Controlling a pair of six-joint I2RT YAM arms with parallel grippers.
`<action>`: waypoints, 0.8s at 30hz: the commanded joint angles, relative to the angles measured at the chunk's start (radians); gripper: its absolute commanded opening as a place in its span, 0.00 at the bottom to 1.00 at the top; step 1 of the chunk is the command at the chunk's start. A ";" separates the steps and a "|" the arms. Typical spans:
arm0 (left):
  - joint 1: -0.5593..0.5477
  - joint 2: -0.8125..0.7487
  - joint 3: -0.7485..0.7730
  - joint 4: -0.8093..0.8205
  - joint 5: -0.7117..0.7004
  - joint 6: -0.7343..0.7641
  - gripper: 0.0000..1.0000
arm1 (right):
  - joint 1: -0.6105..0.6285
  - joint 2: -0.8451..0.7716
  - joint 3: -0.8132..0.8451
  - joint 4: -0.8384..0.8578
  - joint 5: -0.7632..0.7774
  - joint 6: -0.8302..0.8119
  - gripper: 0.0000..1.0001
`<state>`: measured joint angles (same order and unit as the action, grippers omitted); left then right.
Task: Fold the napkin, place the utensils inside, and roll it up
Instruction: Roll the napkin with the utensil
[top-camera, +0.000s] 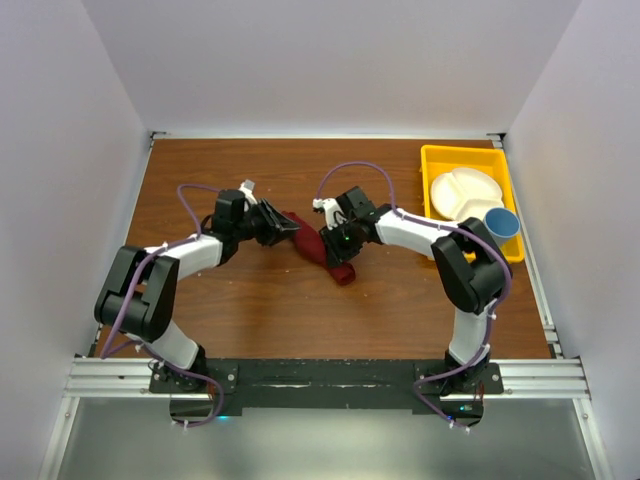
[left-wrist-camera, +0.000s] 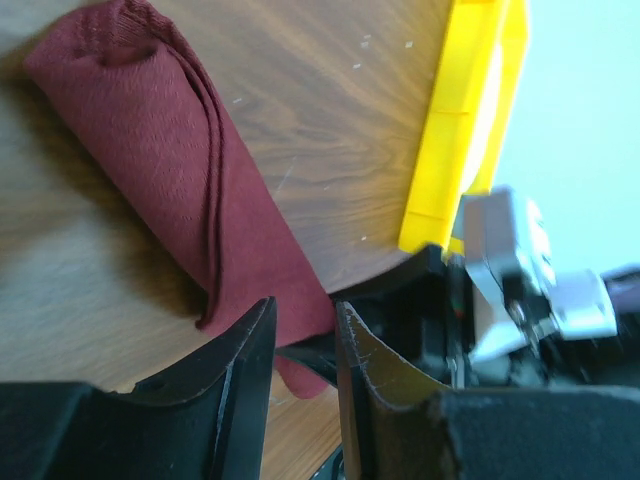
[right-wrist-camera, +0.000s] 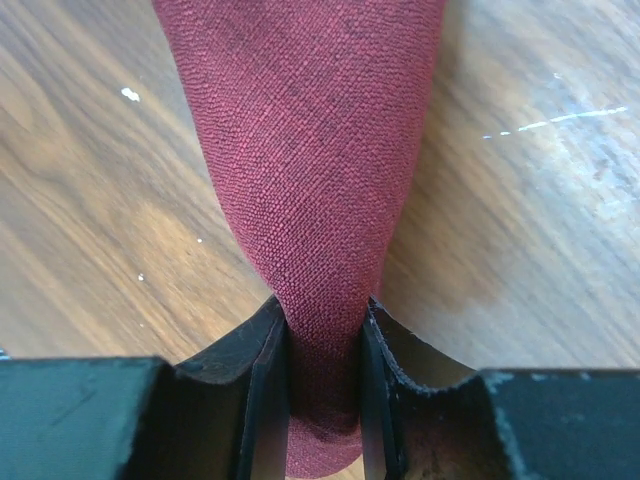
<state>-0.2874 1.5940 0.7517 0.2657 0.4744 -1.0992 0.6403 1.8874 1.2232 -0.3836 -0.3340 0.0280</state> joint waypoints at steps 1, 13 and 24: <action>-0.030 0.049 0.064 0.102 0.062 -0.007 0.35 | -0.022 0.029 -0.013 0.041 -0.201 0.053 0.29; -0.071 0.187 0.153 0.139 0.082 0.001 0.33 | -0.097 0.071 -0.063 0.098 -0.304 0.128 0.28; -0.087 0.144 0.022 0.236 0.073 -0.001 0.32 | -0.131 0.087 -0.108 0.138 -0.313 0.182 0.30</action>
<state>-0.3618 1.7763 0.8387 0.4168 0.5358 -1.0977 0.5156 1.9442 1.1435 -0.2462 -0.6735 0.1791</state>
